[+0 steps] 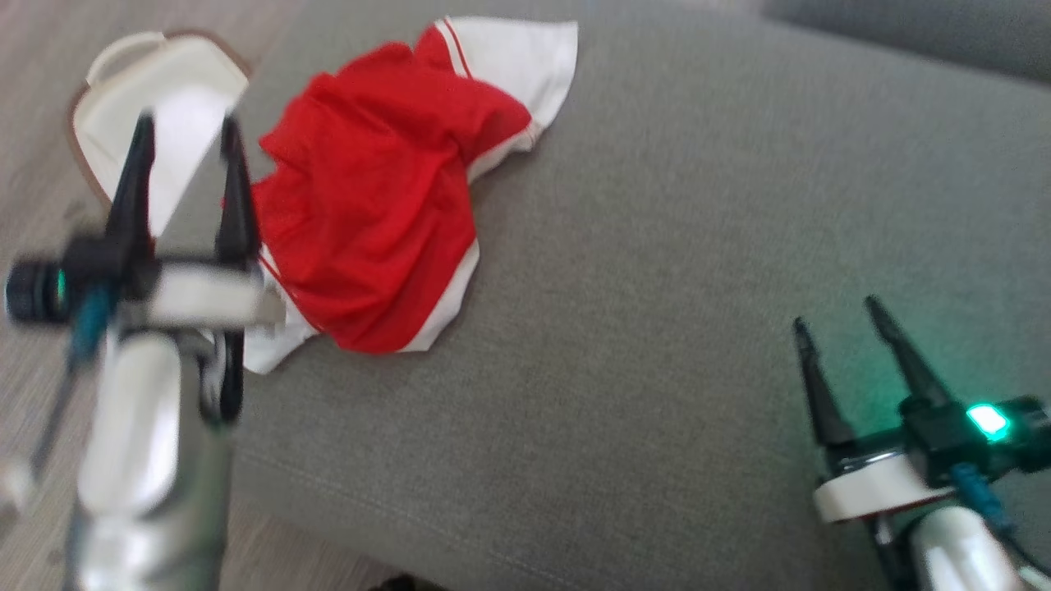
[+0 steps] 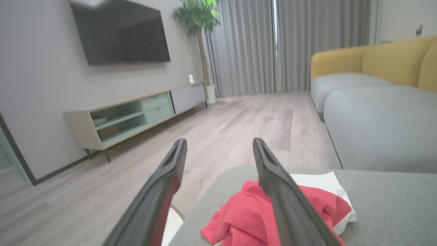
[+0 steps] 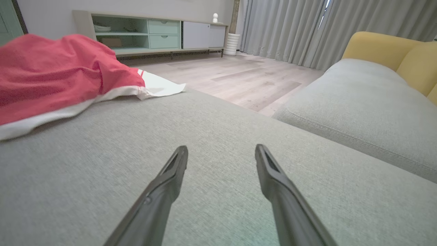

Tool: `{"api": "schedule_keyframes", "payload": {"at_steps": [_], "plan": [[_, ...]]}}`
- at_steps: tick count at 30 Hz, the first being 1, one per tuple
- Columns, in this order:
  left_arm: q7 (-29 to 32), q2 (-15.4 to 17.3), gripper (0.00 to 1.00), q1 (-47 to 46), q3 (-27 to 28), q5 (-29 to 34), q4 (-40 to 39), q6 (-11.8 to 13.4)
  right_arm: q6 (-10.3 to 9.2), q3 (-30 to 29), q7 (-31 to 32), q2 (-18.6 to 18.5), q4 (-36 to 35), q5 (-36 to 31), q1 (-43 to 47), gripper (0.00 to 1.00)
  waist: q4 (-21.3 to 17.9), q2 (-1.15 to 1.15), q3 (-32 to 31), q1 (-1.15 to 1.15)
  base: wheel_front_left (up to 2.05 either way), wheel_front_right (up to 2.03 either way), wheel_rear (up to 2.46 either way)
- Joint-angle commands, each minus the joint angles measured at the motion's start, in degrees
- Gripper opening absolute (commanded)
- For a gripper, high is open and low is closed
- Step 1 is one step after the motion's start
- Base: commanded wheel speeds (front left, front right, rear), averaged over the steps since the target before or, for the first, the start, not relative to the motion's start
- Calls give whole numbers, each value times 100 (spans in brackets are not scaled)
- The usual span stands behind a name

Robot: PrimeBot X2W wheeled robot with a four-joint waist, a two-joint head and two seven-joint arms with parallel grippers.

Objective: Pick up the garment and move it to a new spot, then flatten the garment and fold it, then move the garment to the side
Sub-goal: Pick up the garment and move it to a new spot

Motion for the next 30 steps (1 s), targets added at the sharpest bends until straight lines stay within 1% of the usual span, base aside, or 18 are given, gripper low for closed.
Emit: {"api": "schedule_keyframes", "payload": {"at_steps": [1,5,9,13,19,20,21,22,26,30], "plan": [[201,210,100,-456,166,-70,-2,-46,42,112,-62,-130,-237,-36,-156,100,-26,0,469,-2,0,0,0],[1123,282,100,-1521,59,-245,995,-204,42,98,-62,-396,-449,-49,-217,100,-44,0,845,-2,0,0,0],[1670,335,100,-2263,-77,-420,2021,-343,42,127,-62,-558,-565,-36,-247,100,-128,0,1073,-2,0,0,0],[1646,422,100,-2663,-266,-616,2822,-439,42,209,-62,-634,-577,7,-268,100,-288,0,1163,-2,0,0,0],[1276,550,100,-2937,-517,-661,3639,-462,42,201,-62,-702,-616,49,-325,100,-483,0,1288,-2,0,0,0],[1213,557,89,-2969,-561,-660,3734,-464,42,180,-62,-703,-628,52,-337,100,-505,0,1316,-2,0,0,0],[1123,555,18,-3003,-608,-655,3804,-465,42,160,-62,-705,-639,54,-344,100,-518,0,1333,-2,0,0,0],[1014,556,0,-3036,-646,-656,3859,-466,42,143,-62,-702,-649,54,-346,100,-527,0,1347,-2,0,0,0],[496,637,0,-3203,-813,-587,3986,-468,42,136,-62,-633,-627,50,-335,100,-546,0,1325,-2,0,0,0],[-13,780,0,-3418,-949,-446,3995,-463,42,218,-62,-497,-531,89,-369,100,-580,0,1126,-2,0,0,0]]}}
